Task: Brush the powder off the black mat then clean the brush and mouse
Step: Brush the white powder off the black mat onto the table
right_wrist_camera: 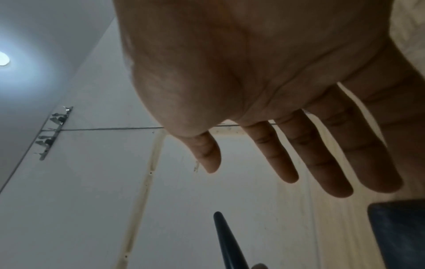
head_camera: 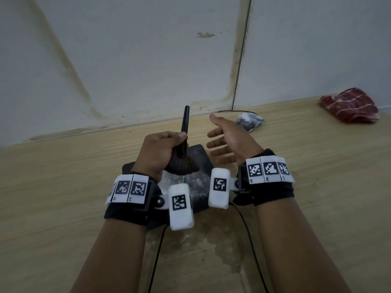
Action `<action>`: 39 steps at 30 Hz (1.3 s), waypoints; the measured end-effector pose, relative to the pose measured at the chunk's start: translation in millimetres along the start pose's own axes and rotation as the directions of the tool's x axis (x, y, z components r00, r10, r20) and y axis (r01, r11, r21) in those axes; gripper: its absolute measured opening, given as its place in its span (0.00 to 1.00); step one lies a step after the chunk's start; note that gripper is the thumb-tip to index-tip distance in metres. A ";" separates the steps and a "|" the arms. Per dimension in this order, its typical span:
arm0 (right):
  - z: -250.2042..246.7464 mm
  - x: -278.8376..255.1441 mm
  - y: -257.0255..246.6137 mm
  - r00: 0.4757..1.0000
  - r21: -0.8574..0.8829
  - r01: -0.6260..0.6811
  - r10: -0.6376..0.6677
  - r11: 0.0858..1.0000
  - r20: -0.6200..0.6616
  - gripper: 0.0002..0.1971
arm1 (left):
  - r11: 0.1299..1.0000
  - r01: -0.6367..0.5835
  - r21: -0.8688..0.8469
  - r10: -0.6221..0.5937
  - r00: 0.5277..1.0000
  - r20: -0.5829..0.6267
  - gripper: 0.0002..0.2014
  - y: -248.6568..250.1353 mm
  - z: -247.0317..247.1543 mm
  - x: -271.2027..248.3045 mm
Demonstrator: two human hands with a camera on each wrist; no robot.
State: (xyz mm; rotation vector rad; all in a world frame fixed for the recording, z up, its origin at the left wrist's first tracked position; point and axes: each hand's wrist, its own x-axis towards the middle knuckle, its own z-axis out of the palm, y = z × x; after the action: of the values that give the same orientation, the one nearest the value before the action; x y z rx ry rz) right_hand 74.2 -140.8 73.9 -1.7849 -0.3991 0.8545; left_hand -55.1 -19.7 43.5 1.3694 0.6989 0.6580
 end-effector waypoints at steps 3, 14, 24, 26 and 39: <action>-0.3 3.0 7.7 1.000 -0.023 -0.031 0.031 0.999 0.001 0.33 | 0.999 0.050 0.020 -0.051 0.999 0.007 0.08 -10.4 2.2 0.0; -9.5 4.5 21.5 0.988 0.176 -0.150 0.140 0.973 0.067 0.29 | 0.990 0.137 -0.007 -0.137 0.990 0.035 0.09 -19.7 3.9 -4.5; -2.7 5.8 28.2 0.990 0.159 -0.121 0.107 0.980 0.097 0.24 | 0.981 0.173 -0.091 -0.171 0.985 0.033 0.08 -21.0 -3.5 -3.6; -0.5 6.5 26.8 0.989 0.135 -0.105 0.090 0.985 0.116 0.22 | 0.978 0.183 -0.105 -0.179 0.983 0.046 0.09 -19.8 -2.9 -3.4; 11.2 8.8 38.8 0.995 0.239 -0.062 0.040 0.969 0.094 0.06 | 0.978 0.181 -0.102 -0.177 0.983 0.040 0.08 -22.1 -6.2 -8.7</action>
State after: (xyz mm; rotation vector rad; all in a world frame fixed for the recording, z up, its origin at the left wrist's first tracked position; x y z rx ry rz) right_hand 67.1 -142.2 33.1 -1.5413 -0.2926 0.9779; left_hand -65.1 -24.5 21.5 1.2011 0.7433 0.5225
